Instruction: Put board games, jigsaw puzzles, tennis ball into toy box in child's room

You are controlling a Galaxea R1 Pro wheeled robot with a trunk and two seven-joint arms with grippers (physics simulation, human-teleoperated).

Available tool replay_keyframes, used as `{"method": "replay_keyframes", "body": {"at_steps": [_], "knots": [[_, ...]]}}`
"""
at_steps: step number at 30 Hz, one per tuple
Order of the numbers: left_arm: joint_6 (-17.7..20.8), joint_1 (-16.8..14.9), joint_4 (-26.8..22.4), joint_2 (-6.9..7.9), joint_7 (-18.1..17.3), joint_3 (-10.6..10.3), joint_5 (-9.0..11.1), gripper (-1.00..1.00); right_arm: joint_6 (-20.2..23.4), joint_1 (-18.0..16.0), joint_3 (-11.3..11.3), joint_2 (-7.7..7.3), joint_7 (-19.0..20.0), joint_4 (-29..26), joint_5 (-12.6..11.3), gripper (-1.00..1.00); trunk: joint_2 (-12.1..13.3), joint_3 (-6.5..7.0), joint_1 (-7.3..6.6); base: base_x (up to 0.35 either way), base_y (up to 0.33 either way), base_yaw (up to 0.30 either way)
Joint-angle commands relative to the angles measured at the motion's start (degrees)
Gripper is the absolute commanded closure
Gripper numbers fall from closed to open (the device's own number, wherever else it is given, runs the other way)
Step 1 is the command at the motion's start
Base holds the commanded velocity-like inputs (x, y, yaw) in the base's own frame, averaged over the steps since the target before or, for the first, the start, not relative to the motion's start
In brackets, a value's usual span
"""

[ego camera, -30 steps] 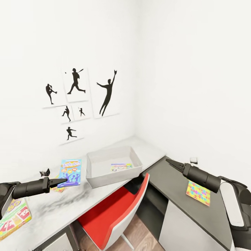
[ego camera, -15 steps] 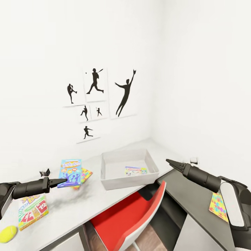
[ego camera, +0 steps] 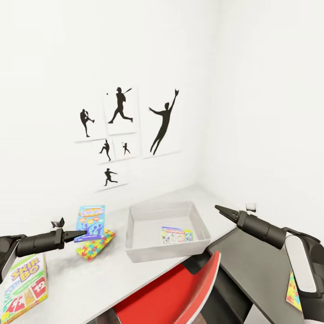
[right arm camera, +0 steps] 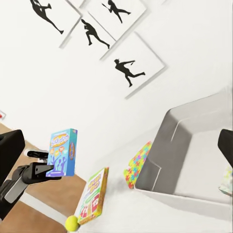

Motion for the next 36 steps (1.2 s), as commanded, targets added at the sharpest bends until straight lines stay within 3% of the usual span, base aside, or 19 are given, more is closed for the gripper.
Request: {"method": "replay_keyframes", "body": {"at_steps": [1,36], "knots": [[0.53,-0.01,-0.02,-0.02,-0.26,0.02,0.02,1.0,0.22,-0.04,-0.06,-0.05,0.37,0.03,0.18,-1.0,-0.04,0.04,0.05,0.246,-0.153,-0.146],[-0.57,0.08,-0.02,-0.16,-0.26,0.02,0.02,1.0,-0.26,-0.04,-0.06,0.16,0.28,0.12,0.78,-1.0,-0.04,0.24,0.05,0.079,-0.017,-0.017]]}}
